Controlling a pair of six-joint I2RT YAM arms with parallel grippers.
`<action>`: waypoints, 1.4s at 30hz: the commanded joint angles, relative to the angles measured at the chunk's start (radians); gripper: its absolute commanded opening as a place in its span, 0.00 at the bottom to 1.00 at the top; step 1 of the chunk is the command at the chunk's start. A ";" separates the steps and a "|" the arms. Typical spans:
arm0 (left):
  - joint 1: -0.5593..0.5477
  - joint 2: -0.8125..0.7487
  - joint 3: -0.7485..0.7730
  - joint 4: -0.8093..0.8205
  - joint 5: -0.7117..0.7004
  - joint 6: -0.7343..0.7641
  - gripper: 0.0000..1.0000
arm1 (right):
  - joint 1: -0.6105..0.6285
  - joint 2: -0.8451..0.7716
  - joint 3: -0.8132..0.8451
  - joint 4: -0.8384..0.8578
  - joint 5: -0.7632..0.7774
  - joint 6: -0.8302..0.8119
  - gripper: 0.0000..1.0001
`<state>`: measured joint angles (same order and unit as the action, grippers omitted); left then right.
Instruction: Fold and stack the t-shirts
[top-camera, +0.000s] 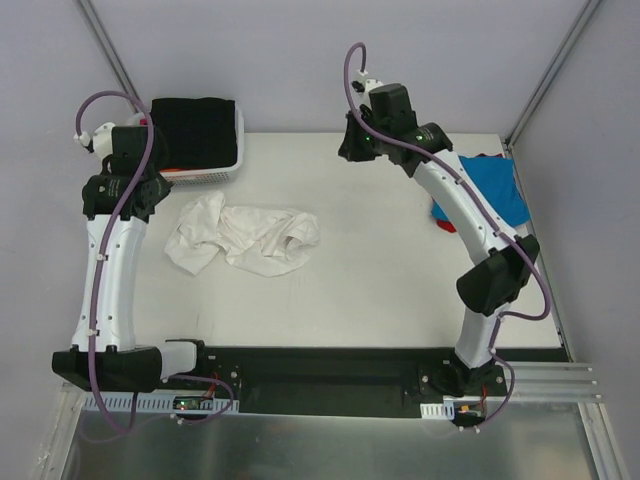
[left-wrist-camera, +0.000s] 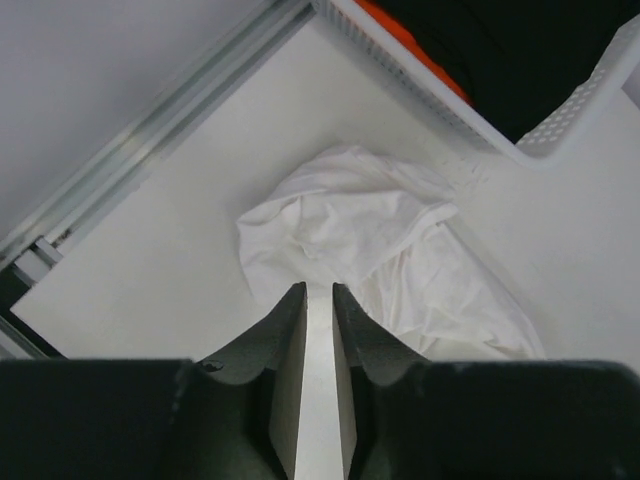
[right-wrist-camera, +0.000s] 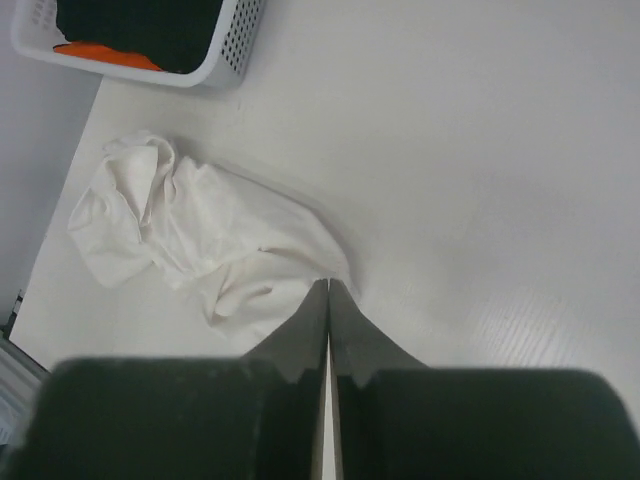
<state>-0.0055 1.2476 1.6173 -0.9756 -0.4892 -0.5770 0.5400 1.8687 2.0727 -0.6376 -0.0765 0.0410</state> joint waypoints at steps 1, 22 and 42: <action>0.044 0.045 -0.097 0.032 0.133 -0.035 0.21 | -0.031 -0.039 -0.098 -0.073 -0.103 -0.049 0.02; 0.050 0.368 -0.312 0.353 0.316 0.045 0.71 | 0.087 0.003 -0.267 -0.249 -0.267 0.005 0.62; 0.055 0.506 -0.175 0.380 0.336 0.075 0.00 | 0.152 0.067 -0.122 -0.318 -0.266 -0.015 0.60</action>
<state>0.0410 1.7840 1.4361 -0.5922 -0.1379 -0.5140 0.6937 1.9347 1.8984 -0.9253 -0.3275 0.0399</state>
